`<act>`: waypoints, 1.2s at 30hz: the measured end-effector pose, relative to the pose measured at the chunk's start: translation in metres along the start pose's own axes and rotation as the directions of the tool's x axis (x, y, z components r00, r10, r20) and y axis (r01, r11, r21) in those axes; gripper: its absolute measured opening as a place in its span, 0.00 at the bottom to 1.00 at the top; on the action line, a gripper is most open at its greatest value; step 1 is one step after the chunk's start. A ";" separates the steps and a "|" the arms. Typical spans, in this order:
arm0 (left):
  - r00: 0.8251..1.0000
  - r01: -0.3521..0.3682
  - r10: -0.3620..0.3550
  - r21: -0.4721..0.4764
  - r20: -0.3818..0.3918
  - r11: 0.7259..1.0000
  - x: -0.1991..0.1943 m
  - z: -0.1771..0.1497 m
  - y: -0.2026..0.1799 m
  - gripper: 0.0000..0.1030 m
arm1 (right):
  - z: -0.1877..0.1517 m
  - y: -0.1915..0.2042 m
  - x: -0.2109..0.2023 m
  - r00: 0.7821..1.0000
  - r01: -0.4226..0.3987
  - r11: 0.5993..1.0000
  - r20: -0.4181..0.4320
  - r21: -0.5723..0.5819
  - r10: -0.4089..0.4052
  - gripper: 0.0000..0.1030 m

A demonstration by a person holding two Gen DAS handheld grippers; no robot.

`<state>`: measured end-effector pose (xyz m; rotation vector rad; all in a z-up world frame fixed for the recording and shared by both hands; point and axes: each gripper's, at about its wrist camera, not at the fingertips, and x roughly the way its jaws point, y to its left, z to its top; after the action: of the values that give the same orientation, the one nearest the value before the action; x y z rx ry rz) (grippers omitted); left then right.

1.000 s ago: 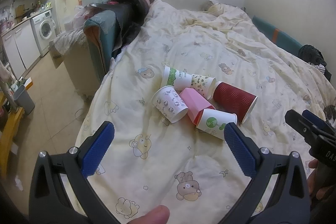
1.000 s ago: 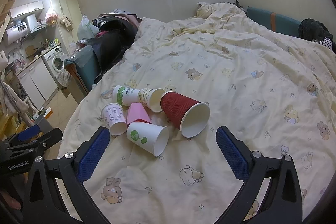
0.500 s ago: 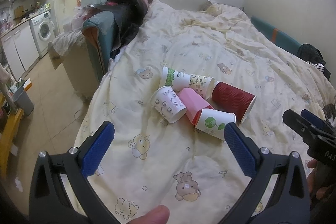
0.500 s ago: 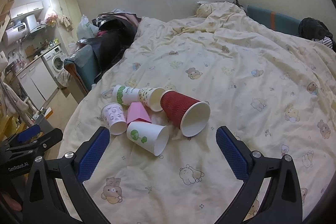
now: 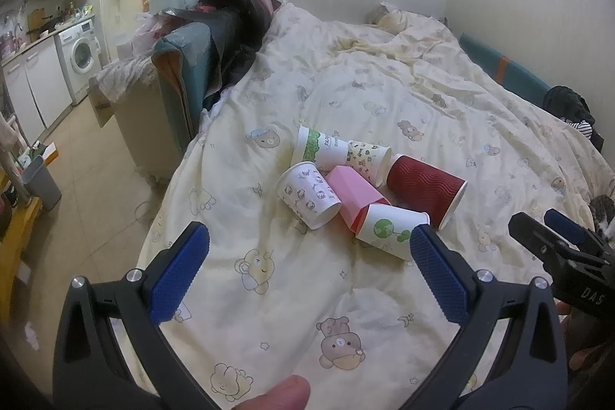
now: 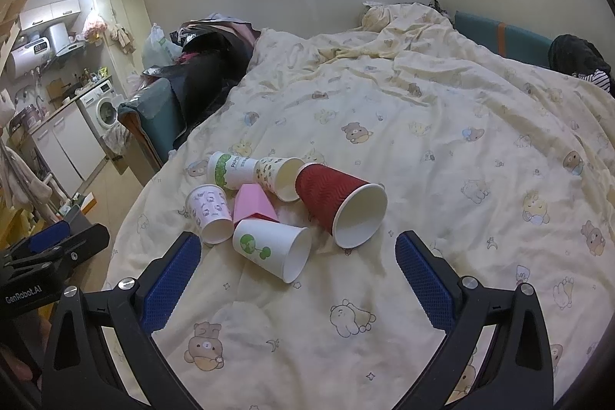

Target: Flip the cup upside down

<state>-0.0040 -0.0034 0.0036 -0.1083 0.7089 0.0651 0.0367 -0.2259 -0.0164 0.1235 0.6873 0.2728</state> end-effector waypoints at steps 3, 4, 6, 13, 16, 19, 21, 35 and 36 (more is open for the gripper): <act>1.000 -0.002 0.002 0.001 -0.002 1.000 0.000 0.000 0.000 1.00 | -0.001 0.000 0.000 1.000 0.002 1.000 0.001 0.000 -0.002 1.00; 1.000 -0.003 0.003 0.000 -0.004 1.000 0.000 -0.001 0.001 1.00 | -0.001 0.000 0.000 1.000 0.001 1.000 0.001 -0.001 -0.001 1.00; 1.000 -0.002 0.002 -0.001 -0.009 1.000 -0.001 0.002 0.001 1.00 | -0.001 0.000 0.000 1.000 0.003 1.000 0.003 -0.002 -0.003 1.00; 1.000 -0.007 0.007 0.003 -0.012 1.000 -0.001 0.003 0.002 1.00 | -0.001 0.000 0.000 1.000 0.003 1.000 0.004 -0.001 -0.003 1.00; 1.000 -0.006 0.006 0.003 -0.014 1.000 0.000 0.002 0.001 1.00 | -0.003 0.001 0.001 1.000 0.000 1.000 0.006 -0.002 0.000 1.00; 1.000 -0.009 0.009 0.005 -0.014 1.000 0.001 0.002 0.001 1.00 | -0.003 0.001 0.000 1.000 -0.007 1.000 0.002 -0.001 0.007 1.00; 1.000 -0.008 0.008 0.004 -0.018 1.000 0.001 0.001 0.002 1.00 | -0.003 0.001 0.000 1.000 -0.008 1.000 -0.001 -0.004 0.008 1.00; 0.992 -0.045 0.044 -0.004 -0.117 0.999 0.020 0.012 0.012 1.00 | 0.009 0.001 0.004 0.998 -0.021 1.000 -0.052 0.008 0.021 1.00; 0.991 -0.036 0.033 -0.024 -0.133 0.999 0.022 0.016 0.016 1.00 | 0.012 0.002 0.005 0.998 -0.018 1.000 -0.060 0.004 0.018 1.00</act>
<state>0.0215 0.0150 -0.0001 -0.1261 0.8426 0.1008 0.0477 -0.2233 -0.0095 0.1249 0.7470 0.2934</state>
